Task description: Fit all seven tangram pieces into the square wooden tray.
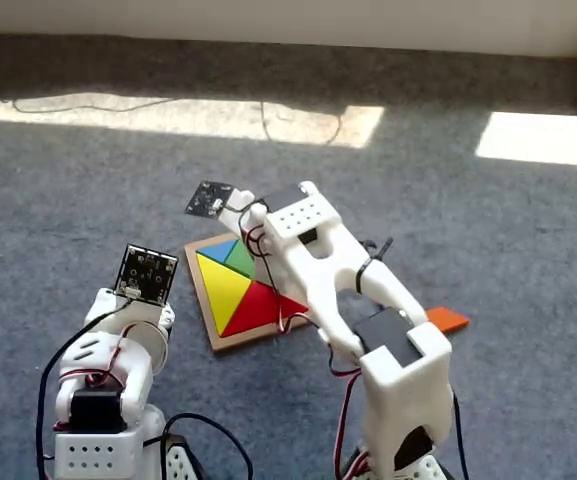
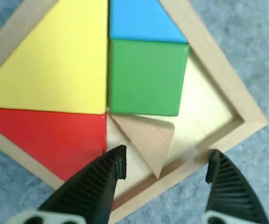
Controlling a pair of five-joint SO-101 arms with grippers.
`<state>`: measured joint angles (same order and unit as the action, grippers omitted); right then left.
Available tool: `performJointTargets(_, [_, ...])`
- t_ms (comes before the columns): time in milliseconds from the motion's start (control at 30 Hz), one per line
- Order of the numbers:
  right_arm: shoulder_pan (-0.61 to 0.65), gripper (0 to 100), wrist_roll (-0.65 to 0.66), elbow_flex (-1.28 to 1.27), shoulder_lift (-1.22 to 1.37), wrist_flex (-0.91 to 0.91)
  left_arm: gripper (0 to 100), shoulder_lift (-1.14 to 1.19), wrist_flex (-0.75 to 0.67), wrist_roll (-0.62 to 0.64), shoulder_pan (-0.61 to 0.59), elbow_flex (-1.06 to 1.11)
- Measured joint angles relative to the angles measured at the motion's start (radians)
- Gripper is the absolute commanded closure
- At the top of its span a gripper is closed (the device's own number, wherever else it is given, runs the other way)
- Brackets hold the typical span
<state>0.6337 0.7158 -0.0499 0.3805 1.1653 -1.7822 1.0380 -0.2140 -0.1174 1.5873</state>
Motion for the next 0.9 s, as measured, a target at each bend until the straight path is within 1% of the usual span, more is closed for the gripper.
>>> performJointTargets(200, [0.000, 72.4, 0.000, 0.052, 0.051, 0.000, 99, 0.000, 0.000, 0.000, 0.000, 0.003])
performJointTargets(400, [0.011, 72.4, 0.000, 0.052, 0.037, 0.000, 99, 0.000, 0.000, 0.000, 0.000, 0.003])
performJointTargets(600, [0.068, 72.4, 0.000, 0.025, 0.003, -0.008, 99, 0.000, 0.000, 0.000, 0.000, 0.003])
performJointTargets(900, [0.071, 72.4, 0.000, 0.008, 0.005, -0.018, 99, 0.000, 0.000, 0.000, 0.000, 0.003])
